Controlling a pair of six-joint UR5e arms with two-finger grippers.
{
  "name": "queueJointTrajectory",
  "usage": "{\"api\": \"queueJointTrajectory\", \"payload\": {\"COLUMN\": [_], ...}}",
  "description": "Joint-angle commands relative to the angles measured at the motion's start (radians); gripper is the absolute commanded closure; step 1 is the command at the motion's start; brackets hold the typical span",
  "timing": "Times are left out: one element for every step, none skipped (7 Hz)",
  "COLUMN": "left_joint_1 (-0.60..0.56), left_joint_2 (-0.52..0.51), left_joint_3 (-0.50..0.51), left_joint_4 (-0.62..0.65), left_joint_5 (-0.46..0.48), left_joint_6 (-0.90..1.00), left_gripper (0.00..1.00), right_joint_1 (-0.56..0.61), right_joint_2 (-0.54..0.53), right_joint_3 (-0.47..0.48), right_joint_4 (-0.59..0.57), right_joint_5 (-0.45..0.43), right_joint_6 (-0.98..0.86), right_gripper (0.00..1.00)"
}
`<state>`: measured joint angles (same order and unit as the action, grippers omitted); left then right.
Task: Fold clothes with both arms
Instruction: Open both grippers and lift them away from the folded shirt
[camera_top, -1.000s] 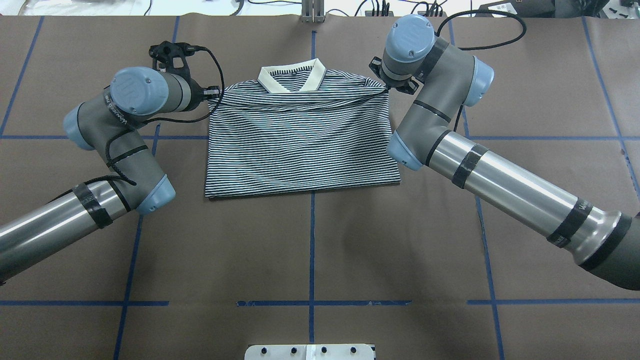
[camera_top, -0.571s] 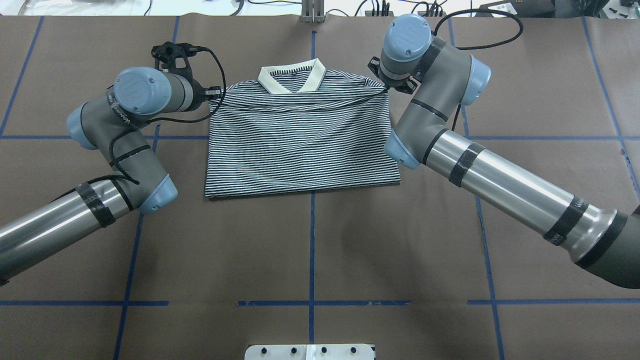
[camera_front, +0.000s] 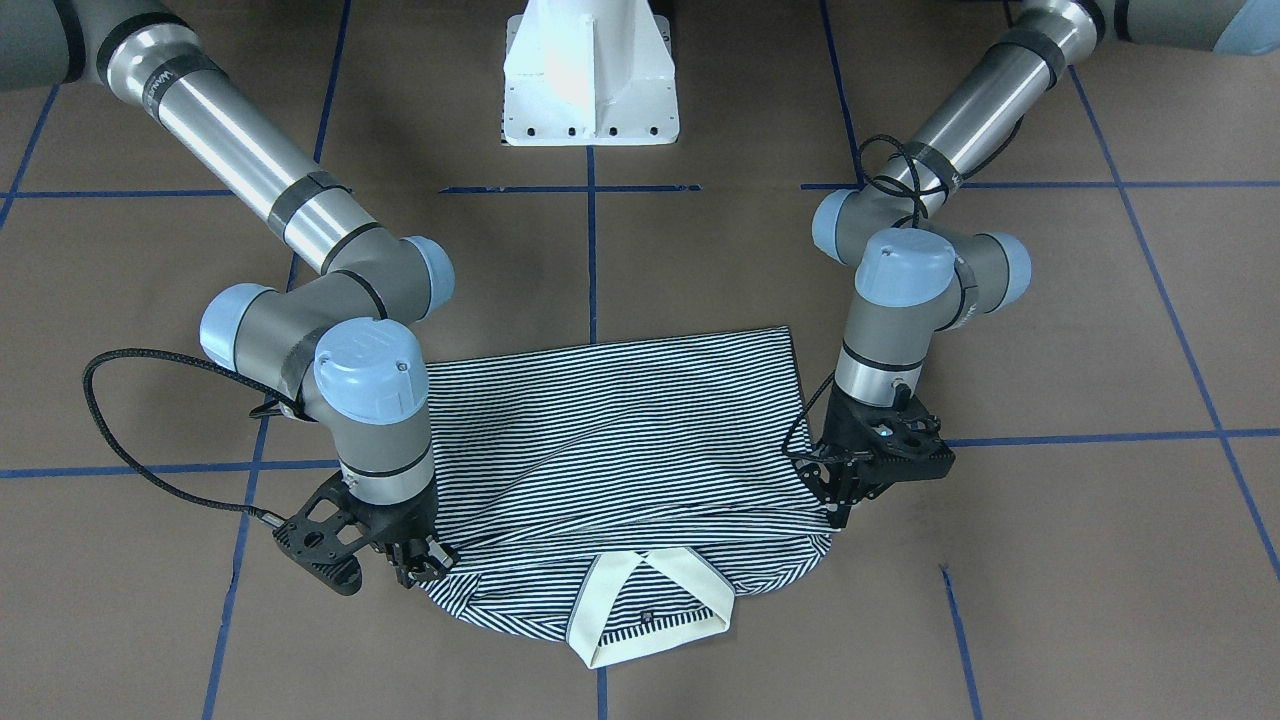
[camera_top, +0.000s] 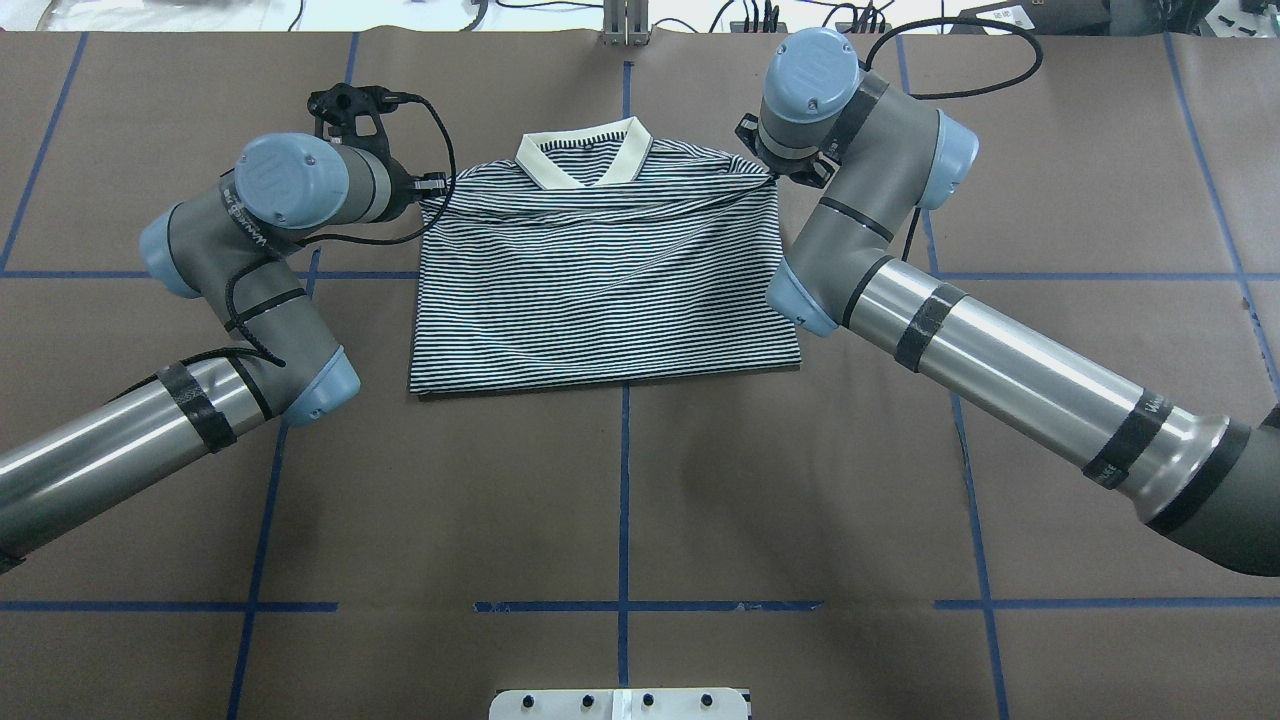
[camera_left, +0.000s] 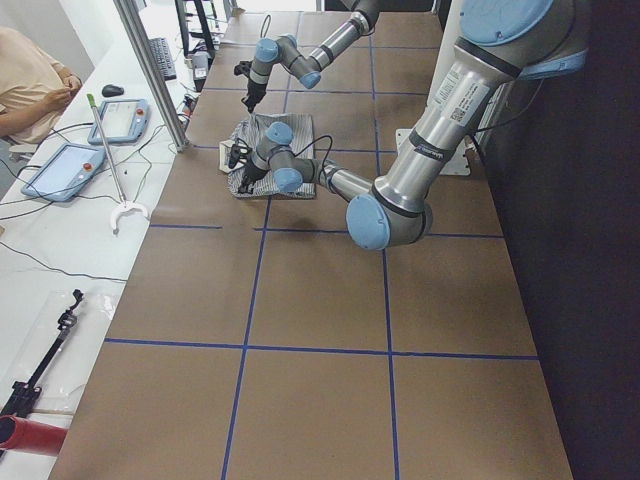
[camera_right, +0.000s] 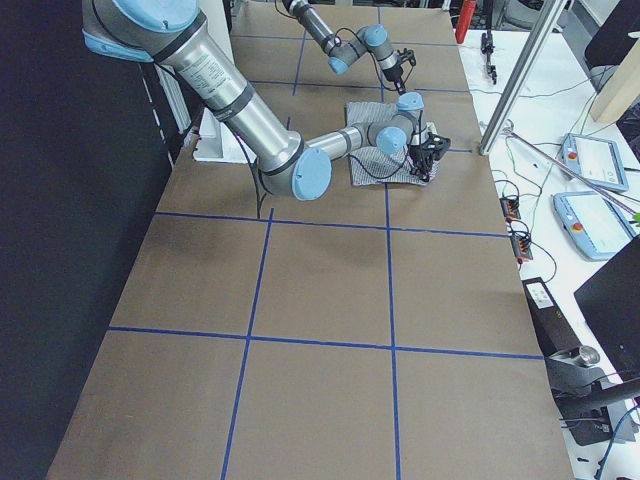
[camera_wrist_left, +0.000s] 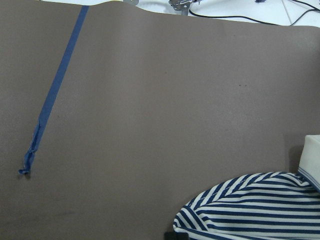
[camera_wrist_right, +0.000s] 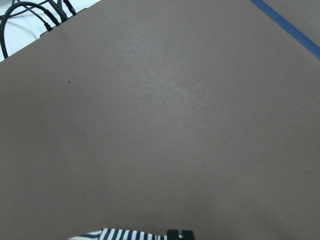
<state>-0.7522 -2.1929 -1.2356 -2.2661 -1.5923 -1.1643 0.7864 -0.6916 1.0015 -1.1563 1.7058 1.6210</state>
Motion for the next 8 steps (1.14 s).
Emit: {"api": "queueJointTrajectory", "payload": {"left_joint_1": [-0.001, -0.001, -0.003, -0.009, -0.036, -0.047, -0.059, -0.074], "left_joint_2": [-0.001, -0.001, 0.001, 0.004, 0.007, 0.015, 0.019, 0.059], "left_joint_3": [-0.001, -0.001, -0.002, -0.008, -0.018, -0.046, -0.060, -0.073], "left_joint_4": [0.000, 0.000, -0.001, -0.015, -0.059, -0.070, -0.073, -0.108], "left_joint_5": [0.000, 0.000, 0.000, 0.000, -0.011, -0.015, -0.075, -0.128], "left_joint_6": [0.000, 0.000, 0.000, 0.003, 0.052, 0.061, 0.061, 0.061], "left_gripper": [0.62, 0.56, 0.50, 0.50, 0.50, 0.50, 0.49, 0.47], "right_joint_1": [-0.006, -0.007, 0.000, 0.022, 0.063, 0.086, 0.085, 0.056], "right_joint_2": [0.003, 0.006, 0.006, 0.006, 0.001, -0.018, -0.082, -0.208], "right_joint_3": [-0.007, -0.007, -0.003, 0.014, 0.044, 0.107, 0.214, 0.376], "right_joint_4": [0.000, 0.000, 0.001, 0.001, 0.001, 0.001, -0.006, -0.011], "right_joint_5": [-0.009, -0.012, -0.012, -0.005, 0.032, 0.099, 0.118, 0.171], "right_joint_6": [0.000, 0.000, 0.002, 0.010, 0.013, 0.016, 0.022, 0.074], "right_gripper": [0.42, 0.36, 0.36, 0.36, 0.36, 0.35, 0.29, 0.29]}}
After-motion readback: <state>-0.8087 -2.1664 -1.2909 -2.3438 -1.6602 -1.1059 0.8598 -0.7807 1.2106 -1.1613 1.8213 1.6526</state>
